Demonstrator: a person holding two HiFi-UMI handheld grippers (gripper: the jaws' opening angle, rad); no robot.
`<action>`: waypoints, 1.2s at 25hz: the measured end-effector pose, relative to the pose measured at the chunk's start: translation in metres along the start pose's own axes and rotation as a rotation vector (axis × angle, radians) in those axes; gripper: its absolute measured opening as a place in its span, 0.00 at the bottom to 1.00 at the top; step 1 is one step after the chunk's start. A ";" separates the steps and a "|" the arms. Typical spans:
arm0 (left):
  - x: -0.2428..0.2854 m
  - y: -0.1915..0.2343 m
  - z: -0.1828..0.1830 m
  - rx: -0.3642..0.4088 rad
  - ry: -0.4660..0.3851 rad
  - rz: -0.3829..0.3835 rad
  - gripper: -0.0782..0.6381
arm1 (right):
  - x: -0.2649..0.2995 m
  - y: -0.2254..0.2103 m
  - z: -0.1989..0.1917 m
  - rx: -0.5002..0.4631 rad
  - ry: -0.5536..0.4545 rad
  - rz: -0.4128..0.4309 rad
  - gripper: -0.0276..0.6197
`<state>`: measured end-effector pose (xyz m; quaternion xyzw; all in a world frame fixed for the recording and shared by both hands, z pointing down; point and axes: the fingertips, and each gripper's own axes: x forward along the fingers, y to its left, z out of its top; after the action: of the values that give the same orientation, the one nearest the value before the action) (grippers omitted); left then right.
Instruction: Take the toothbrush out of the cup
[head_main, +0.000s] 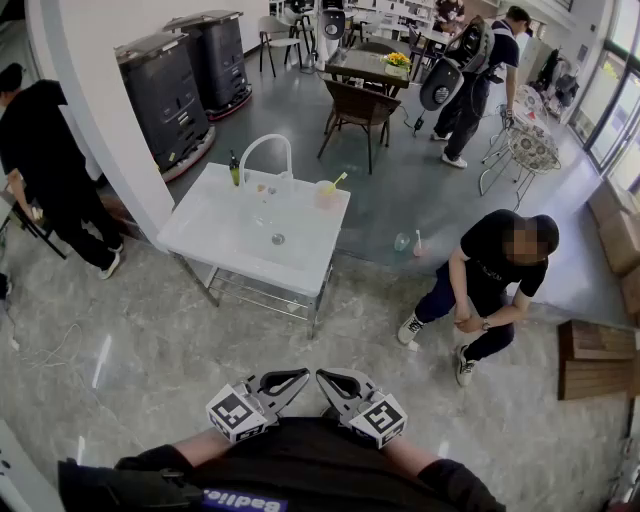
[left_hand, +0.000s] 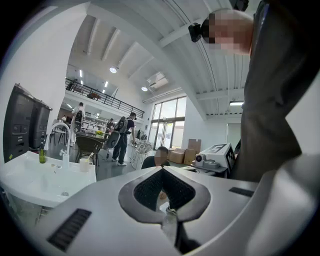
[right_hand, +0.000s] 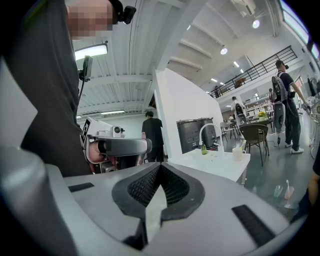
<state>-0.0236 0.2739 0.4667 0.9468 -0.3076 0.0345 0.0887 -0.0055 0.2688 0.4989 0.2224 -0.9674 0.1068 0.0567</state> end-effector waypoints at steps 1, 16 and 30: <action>0.000 0.000 0.000 0.000 -0.001 0.000 0.12 | 0.000 0.000 0.000 0.001 0.000 0.000 0.06; 0.002 0.000 0.002 0.010 -0.003 0.009 0.12 | 0.000 -0.001 0.001 0.020 -0.013 0.026 0.06; 0.009 0.006 0.007 0.028 -0.010 0.057 0.12 | -0.001 -0.012 0.009 0.011 -0.034 0.075 0.06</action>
<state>-0.0198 0.2629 0.4618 0.9389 -0.3344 0.0367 0.0731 0.0006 0.2565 0.4926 0.1881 -0.9753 0.1106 0.0349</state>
